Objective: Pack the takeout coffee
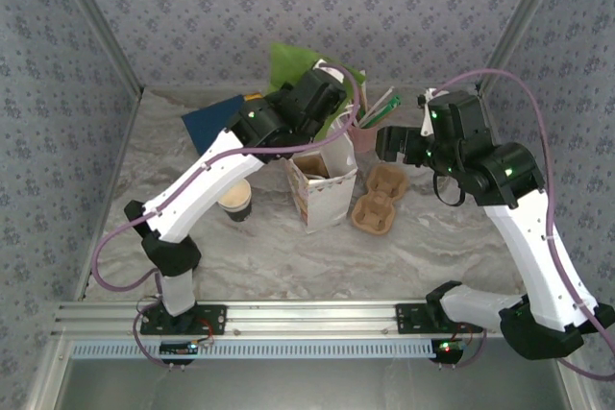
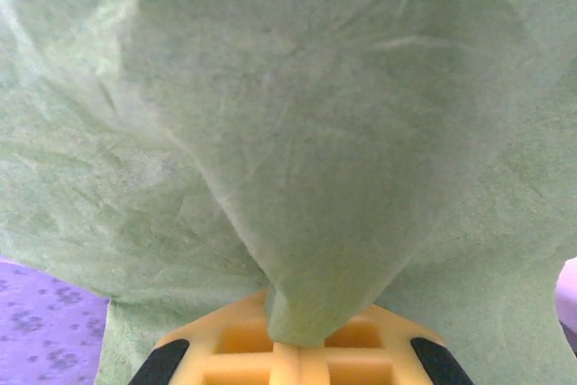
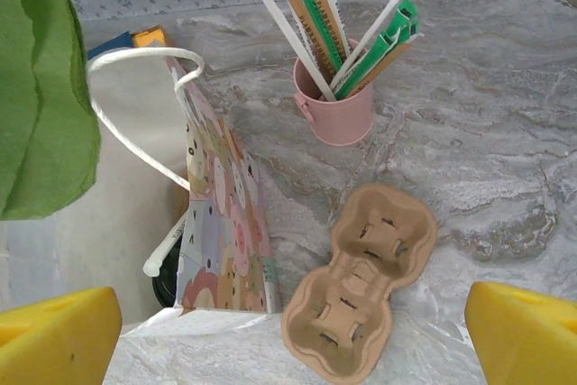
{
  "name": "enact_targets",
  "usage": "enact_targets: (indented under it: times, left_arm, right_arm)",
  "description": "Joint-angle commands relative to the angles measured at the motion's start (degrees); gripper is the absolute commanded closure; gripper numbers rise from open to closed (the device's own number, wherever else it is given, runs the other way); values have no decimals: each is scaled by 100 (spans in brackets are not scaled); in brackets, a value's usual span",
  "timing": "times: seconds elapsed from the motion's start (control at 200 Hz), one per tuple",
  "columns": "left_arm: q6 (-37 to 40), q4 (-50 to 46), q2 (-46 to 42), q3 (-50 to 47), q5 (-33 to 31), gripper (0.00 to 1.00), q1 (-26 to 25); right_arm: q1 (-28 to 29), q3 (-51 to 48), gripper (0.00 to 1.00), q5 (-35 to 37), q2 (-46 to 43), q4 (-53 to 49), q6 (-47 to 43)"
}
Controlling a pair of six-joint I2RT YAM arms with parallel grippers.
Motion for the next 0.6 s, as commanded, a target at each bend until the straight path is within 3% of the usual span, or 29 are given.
enact_targets:
  times: [0.0, 0.21, 0.595]
  left_arm:
    - [111, -226, 111, 5, -918, 100, -35]
    - [-459, -943, 305, 369, -1164, 100, -38]
    - [-1460, -1781, 696, 685, -609, 100, -153]
  right_arm:
    - [-38, -39, 0, 8, -47, 40, 75]
    - [-48, -98, 0, 8, -78, 27, 66]
    - [-67, -177, 0, -44, -55, 107, 81]
